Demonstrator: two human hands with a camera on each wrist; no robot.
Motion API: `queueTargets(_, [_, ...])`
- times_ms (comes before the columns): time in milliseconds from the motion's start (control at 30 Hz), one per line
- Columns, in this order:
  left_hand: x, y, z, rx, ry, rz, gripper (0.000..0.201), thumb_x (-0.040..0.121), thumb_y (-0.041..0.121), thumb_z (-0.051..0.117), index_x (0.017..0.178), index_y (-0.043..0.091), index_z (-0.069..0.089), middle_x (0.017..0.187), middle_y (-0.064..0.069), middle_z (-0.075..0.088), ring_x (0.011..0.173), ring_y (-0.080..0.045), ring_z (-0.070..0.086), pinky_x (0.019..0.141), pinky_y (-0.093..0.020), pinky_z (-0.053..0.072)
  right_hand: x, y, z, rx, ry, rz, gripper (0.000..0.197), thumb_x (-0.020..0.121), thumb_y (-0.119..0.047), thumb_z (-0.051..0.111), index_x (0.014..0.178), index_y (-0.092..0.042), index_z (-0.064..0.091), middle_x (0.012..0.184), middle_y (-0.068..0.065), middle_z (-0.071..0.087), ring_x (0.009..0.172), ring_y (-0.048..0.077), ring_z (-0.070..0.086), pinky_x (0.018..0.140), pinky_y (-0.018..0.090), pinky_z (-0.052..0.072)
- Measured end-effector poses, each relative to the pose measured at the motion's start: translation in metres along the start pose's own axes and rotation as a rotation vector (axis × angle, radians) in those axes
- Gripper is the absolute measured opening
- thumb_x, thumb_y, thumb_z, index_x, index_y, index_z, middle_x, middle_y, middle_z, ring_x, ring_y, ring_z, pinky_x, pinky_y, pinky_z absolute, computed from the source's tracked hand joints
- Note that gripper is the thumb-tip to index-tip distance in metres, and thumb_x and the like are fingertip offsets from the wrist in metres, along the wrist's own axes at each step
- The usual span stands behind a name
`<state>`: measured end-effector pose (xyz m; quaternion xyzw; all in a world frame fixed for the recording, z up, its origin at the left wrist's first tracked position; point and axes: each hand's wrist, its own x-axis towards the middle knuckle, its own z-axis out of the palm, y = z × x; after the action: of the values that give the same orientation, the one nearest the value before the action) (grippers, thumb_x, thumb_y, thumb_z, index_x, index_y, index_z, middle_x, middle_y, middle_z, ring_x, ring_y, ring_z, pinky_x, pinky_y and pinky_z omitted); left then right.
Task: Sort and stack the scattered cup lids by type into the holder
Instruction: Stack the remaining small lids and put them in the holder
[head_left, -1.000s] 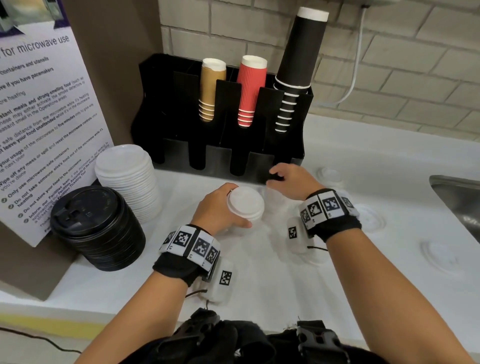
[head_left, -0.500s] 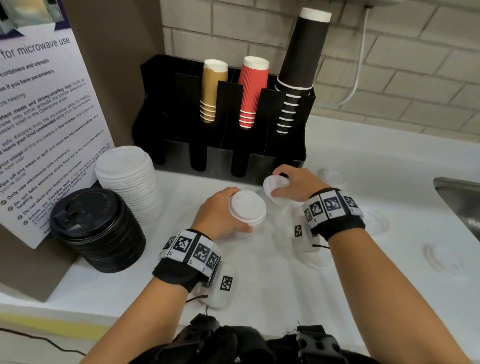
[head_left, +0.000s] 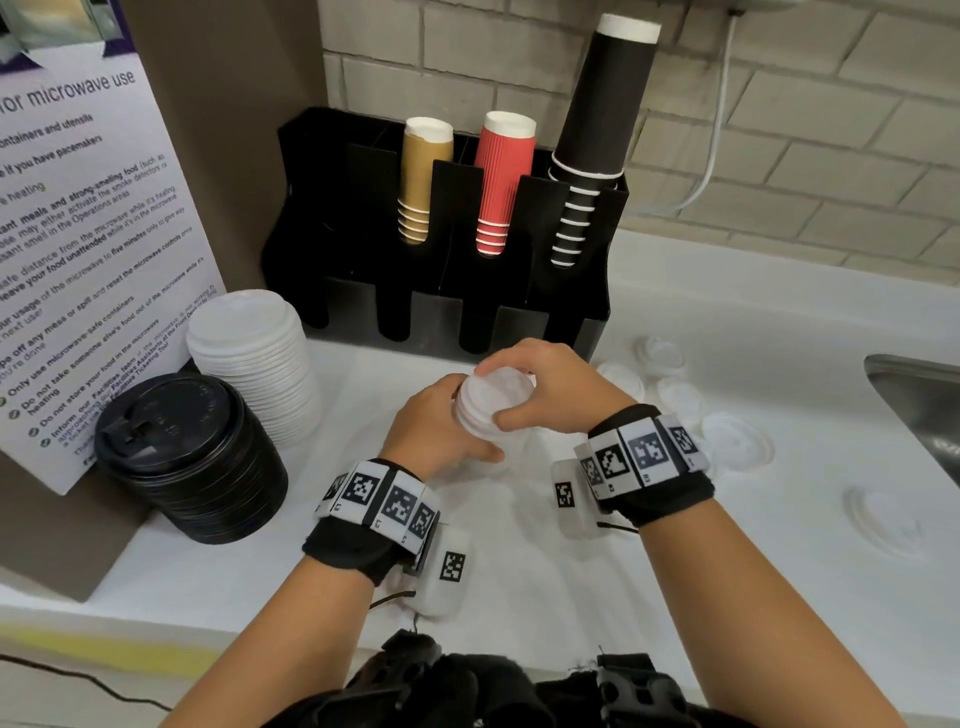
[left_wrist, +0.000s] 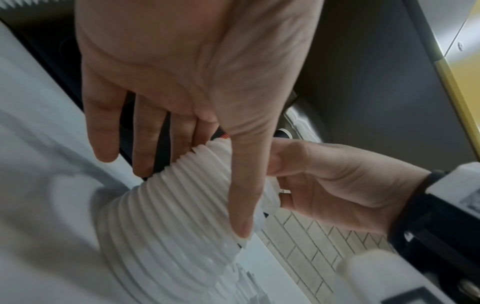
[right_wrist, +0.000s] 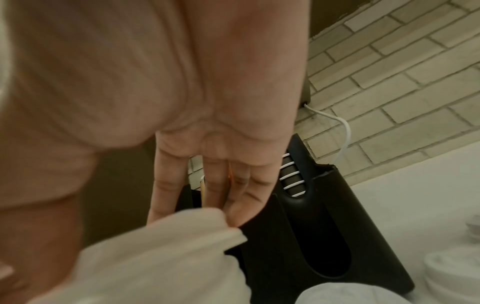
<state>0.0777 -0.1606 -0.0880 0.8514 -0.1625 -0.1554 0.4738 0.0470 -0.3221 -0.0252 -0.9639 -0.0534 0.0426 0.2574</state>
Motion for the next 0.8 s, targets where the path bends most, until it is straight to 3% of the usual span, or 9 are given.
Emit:
queueTargets(133, [0.002, 0.0, -0.002, -0.009, -0.014, -0.004, 0.065, 0.057, 0.026, 0.092, 0.111, 0.029, 0.056, 0.1, 0.013, 0.063, 0.095, -0.011, 0.06, 0.078, -0.028, 0.05, -0.003, -0.003, 0.001, -0.014, 0.006, -0.022, 0.055, 0.069, -0.02, 0.08, 0.119, -0.028, 0.061, 0.12, 0.0, 0.053, 0.11, 0.017, 0.049, 0.09, 0.027, 0.043])
queueTargets(367, [0.004, 0.0, -0.001, 0.015, -0.043, -0.014, 0.062, 0.058, 0.026, 0.091, 0.111, 0.025, 0.061, 0.102, 0.007, 0.067, 0.098, -0.016, 0.062, 0.086, -0.036, 0.053, -0.002, -0.001, 0.003, -0.024, -0.016, -0.018, 0.054, 0.069, -0.022, 0.08, 0.12, -0.029, 0.061, 0.117, 0.001, 0.054, 0.108, 0.018, 0.05, 0.09, 0.03, 0.046])
queueTargets(467, [0.004, 0.002, 0.0, -0.006, -0.053, -0.016, 0.082, 0.058, 0.026, 0.092, 0.129, 0.025, 0.051, 0.113, 0.008, 0.062, 0.107, -0.018, 0.06, 0.092, -0.039, 0.051, -0.002, 0.003, 0.004, -0.017, -0.043, -0.029, 0.054, 0.071, -0.024, 0.08, 0.12, -0.029, 0.061, 0.118, 0.0, 0.055, 0.106, 0.015, 0.05, 0.091, 0.029, 0.044])
queueTargets(533, [0.003, 0.001, -0.001, -0.053, -0.039, -0.014, 0.094, 0.057, 0.025, 0.092, 0.136, 0.031, 0.042, 0.115, 0.014, 0.057, 0.109, -0.016, 0.057, 0.091, -0.034, 0.051, -0.001, 0.009, 0.001, 0.038, -0.05, -0.037, 0.051, 0.075, -0.027, 0.079, 0.122, -0.028, 0.06, 0.12, -0.002, 0.057, 0.108, 0.013, 0.051, 0.093, 0.027, 0.044])
queueTargets(600, [0.003, 0.001, -0.001, -0.063, -0.019, 0.008, 0.083, 0.057, 0.024, 0.093, 0.126, 0.033, 0.049, 0.108, 0.019, 0.058, 0.108, -0.014, 0.057, 0.083, -0.026, 0.048, 0.003, 0.017, -0.005, 0.192, 0.03, 0.025, 0.042, 0.085, -0.028, 0.071, 0.124, -0.026, 0.059, 0.121, -0.002, 0.061, 0.109, 0.012, 0.055, 0.096, 0.025, 0.044])
queueTargets(667, [0.004, 0.001, -0.001, -0.051, -0.02, 0.006, 0.079, 0.057, 0.023, 0.093, 0.124, 0.031, 0.051, 0.107, 0.019, 0.056, 0.11, -0.015, 0.056, 0.085, -0.025, 0.044, 0.009, 0.028, -0.013, 0.263, 0.128, 0.16, 0.033, 0.093, -0.024, 0.06, 0.126, -0.02, 0.058, 0.12, 0.002, 0.063, 0.111, 0.015, 0.057, 0.097, 0.022, 0.042])
queueTargets(733, [0.004, 0.001, -0.002, -0.046, -0.032, -0.005, 0.088, 0.057, 0.023, 0.093, 0.132, 0.029, 0.047, 0.115, 0.016, 0.054, 0.117, -0.017, 0.052, 0.091, -0.028, 0.042, 0.016, 0.04, -0.017, 0.114, 0.084, 0.269, 0.036, 0.094, -0.021, 0.056, 0.13, -0.016, 0.055, 0.129, 0.006, 0.059, 0.118, 0.019, 0.054, 0.093, 0.017, 0.036])
queueTargets(800, [0.003, 0.004, -0.002, -0.048, -0.042, -0.013, 0.106, 0.057, 0.027, 0.093, 0.145, 0.03, 0.034, 0.132, 0.009, 0.05, 0.124, -0.018, 0.047, 0.099, -0.031, 0.04, 0.02, 0.045, -0.016, -0.049, -0.036, 0.303, 0.049, 0.089, -0.021, 0.064, 0.136, -0.017, 0.05, 0.138, 0.007, 0.052, 0.124, 0.02, 0.05, 0.093, 0.019, 0.034])
